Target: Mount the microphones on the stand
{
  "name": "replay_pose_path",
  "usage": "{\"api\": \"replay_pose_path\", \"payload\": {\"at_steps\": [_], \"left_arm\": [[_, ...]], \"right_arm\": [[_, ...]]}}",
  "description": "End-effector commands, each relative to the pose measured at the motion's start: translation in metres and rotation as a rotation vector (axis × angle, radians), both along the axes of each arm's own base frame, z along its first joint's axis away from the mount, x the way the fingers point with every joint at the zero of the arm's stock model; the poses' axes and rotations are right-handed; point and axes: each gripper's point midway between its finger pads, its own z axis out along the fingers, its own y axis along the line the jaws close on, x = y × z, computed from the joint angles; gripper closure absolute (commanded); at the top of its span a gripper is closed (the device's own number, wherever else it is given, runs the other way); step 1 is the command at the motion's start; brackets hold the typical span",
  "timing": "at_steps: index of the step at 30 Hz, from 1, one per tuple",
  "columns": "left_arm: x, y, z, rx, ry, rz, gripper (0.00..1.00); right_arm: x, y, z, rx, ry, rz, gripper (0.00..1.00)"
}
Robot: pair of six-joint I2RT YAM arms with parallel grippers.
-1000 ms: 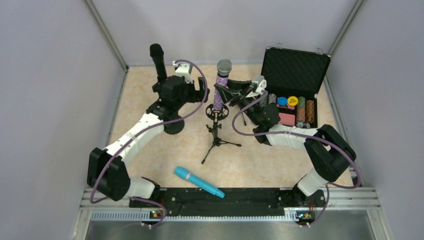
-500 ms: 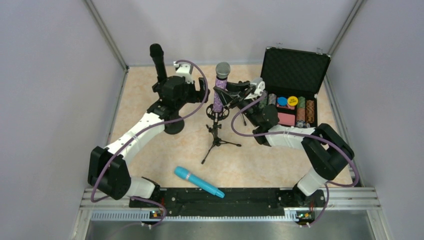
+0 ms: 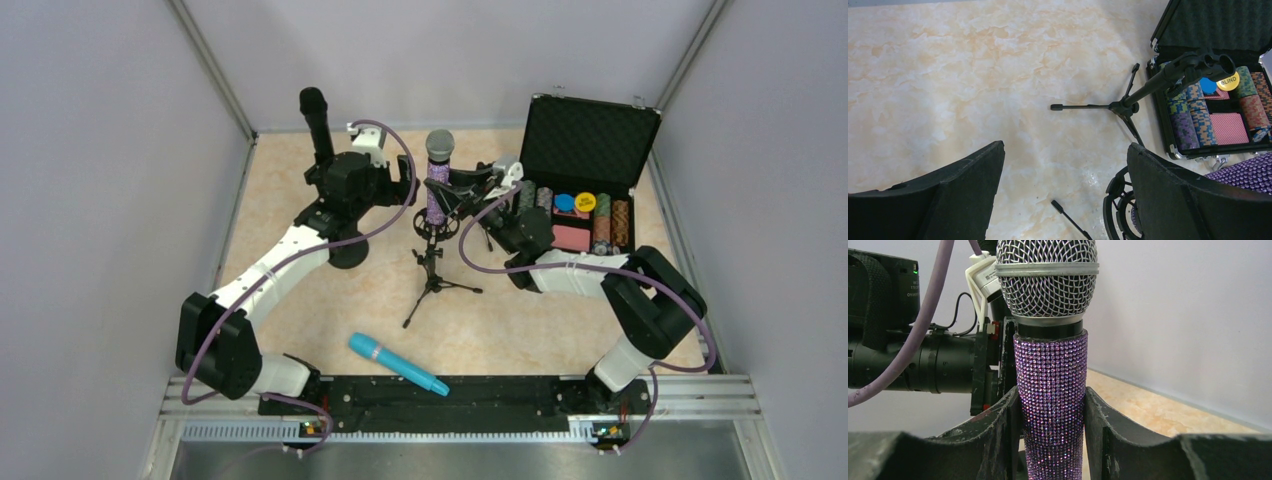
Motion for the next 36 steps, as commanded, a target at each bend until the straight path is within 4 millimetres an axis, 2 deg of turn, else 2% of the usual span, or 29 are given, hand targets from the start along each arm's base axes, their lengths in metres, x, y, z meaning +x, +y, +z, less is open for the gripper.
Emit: {"api": "replay_pose_path", "payload": {"at_steps": [1,9,21,23,25,27,30,36], "left_arm": [[0.005,-0.002,0.012,-0.018,-0.040,-0.007,0.04],[0.005,-0.003,0.011,-0.019,-0.037,-0.010,0.04],[0.005,-0.004,0.010,-0.023,-0.031,-0.014,0.05],[0.004,-0.005,0.010,-0.024,-0.030,-0.016,0.04],[0.005,-0.004,0.010,-0.025,-0.031,-0.015,0.05],[0.004,-0.005,0.010,-0.023,-0.031,-0.016,0.04],[0.005,-0.004,0.009,-0.023,-0.030,-0.015,0.04],[0.005,-0.005,0.010,-0.022,-0.032,-0.015,0.04]], "right_arm": [[-0.005,-0.003,0.008,0.028,-0.036,0.012,1.00],[-0.011,0.001,-0.014,-0.004,-0.013,0.033,1.00],[-0.019,0.000,-0.030,-0.022,-0.030,0.028,0.99],[-0.021,0.000,-0.030,-0.020,-0.033,0.031,0.92],[-0.022,-0.001,-0.029,-0.016,-0.039,0.032,0.78],[-0.024,0.000,-0.028,-0.015,-0.044,0.038,0.59],[-0.026,-0.001,-0.025,-0.006,-0.048,0.046,0.40],[-0.029,-0.003,-0.019,0.030,-0.045,0.061,0.21]]}}
